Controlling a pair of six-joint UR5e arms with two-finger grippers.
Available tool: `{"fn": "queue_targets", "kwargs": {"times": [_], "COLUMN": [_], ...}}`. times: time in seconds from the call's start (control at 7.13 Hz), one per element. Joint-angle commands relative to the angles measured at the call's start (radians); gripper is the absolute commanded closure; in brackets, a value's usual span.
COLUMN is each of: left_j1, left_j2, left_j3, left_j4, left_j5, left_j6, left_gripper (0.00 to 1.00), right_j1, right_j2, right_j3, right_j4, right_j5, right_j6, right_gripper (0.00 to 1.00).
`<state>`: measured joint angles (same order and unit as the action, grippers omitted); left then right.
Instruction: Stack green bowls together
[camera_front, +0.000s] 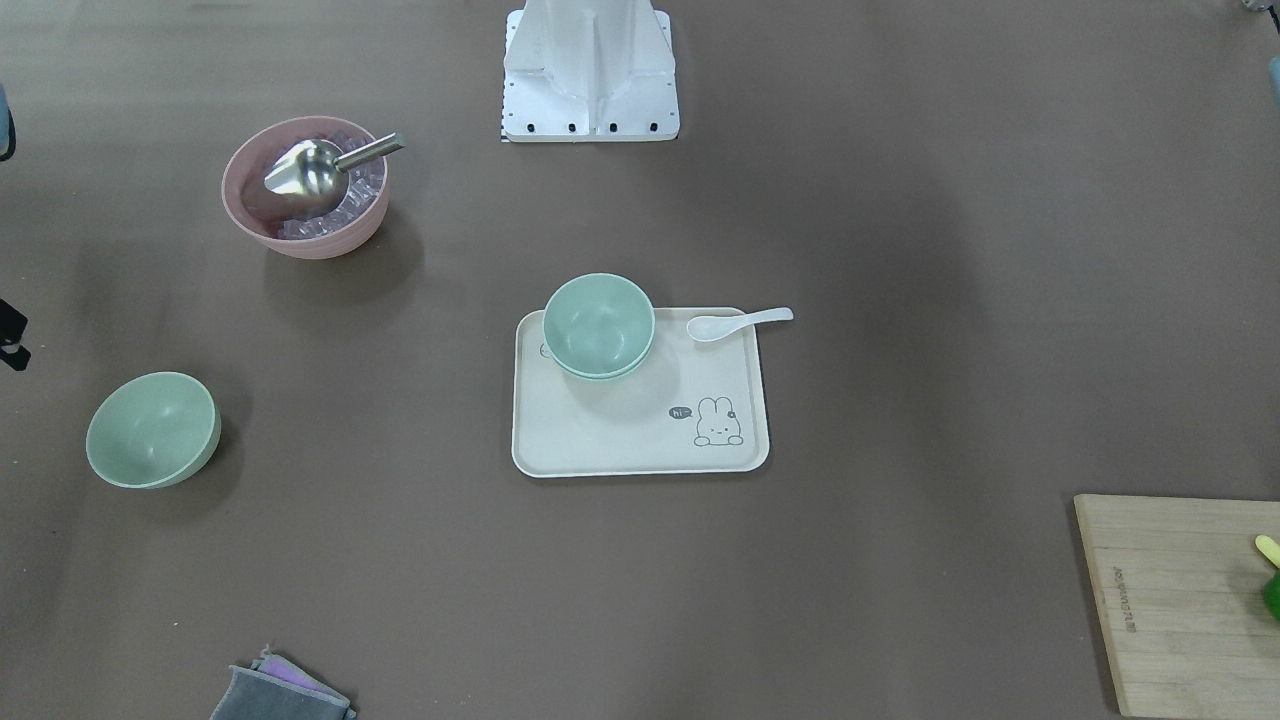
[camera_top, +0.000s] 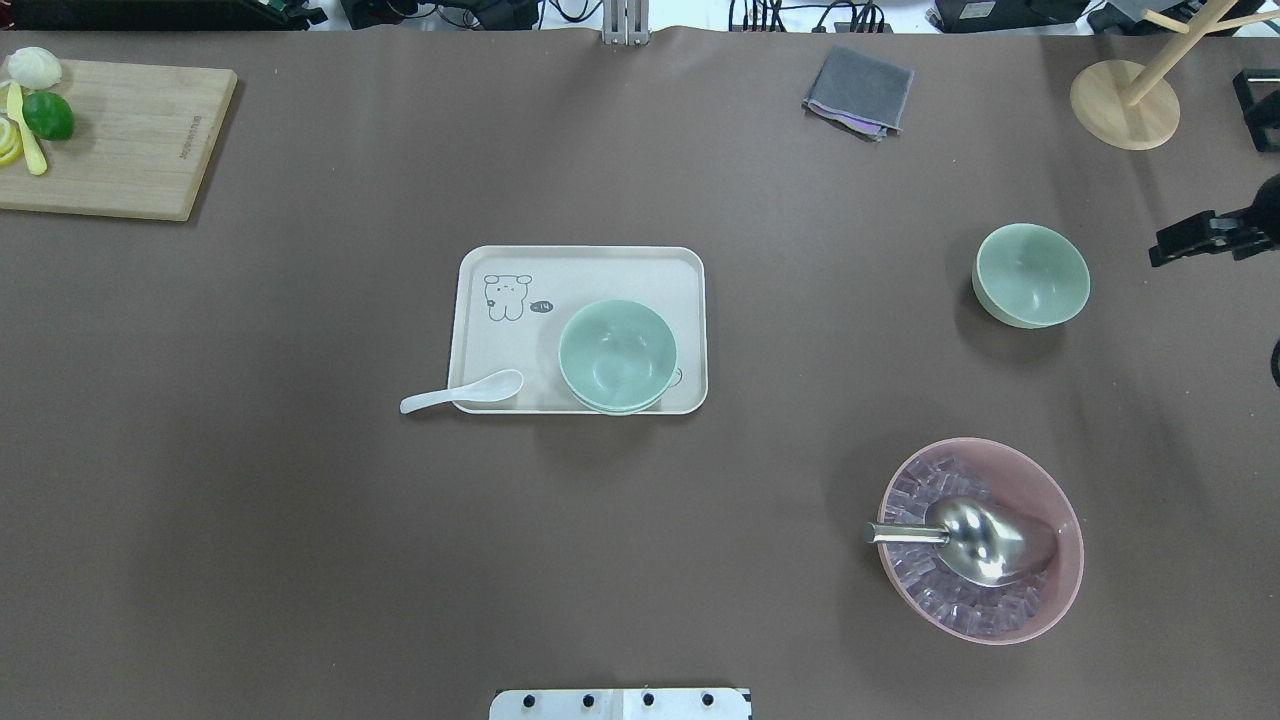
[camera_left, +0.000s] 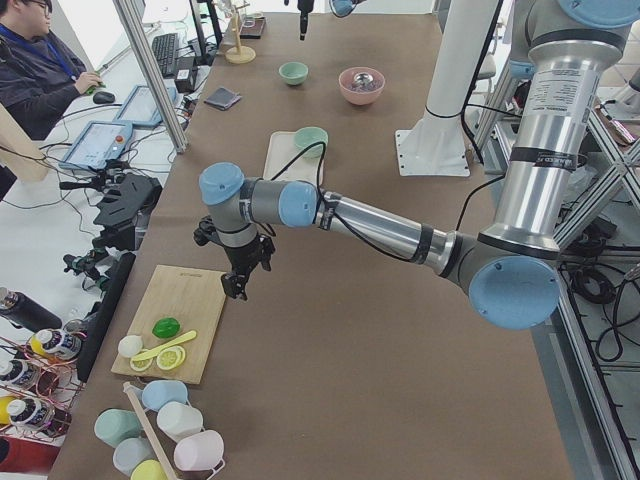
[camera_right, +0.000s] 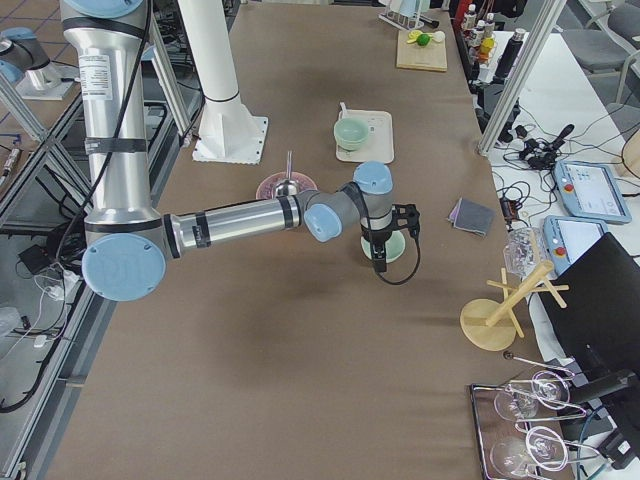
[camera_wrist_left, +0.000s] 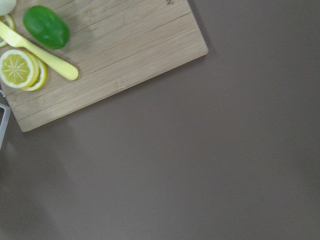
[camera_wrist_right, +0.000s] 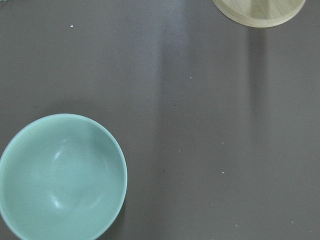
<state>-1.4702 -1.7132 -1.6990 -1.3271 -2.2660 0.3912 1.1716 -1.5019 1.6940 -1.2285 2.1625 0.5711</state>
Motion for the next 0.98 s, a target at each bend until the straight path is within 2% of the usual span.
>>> {"fn": "queue_targets", "kwargs": {"times": [0.0,0.28,0.56,0.84], "left_j1": [-0.035,-0.035,-0.035,-0.035], "left_j2": [0.079,0.104,0.107,0.107], "left_j3": [-0.034,-0.07,-0.07,-0.071], "left_j4": [-0.026,-0.026,-0.026,-0.026], "left_j5": [-0.006,0.002,0.002,0.002], "left_j6": [0.02,0.018,0.018,0.018], "left_gripper": [0.02,0.02,0.02,0.02], "right_j1": [-0.055,-0.096,-0.121,-0.132], "right_j2": [0.123,0.124,0.108,0.086], "right_j3": [-0.137,-0.135,-0.169,-0.172], "right_j4": [0.007,0.009,0.111,0.129], "right_j5": [-0.013,-0.041,-0.049,-0.068], "right_j6": [0.08,0.145,0.208,0.21], "right_gripper": [0.06,0.13,0.19,0.28]}}
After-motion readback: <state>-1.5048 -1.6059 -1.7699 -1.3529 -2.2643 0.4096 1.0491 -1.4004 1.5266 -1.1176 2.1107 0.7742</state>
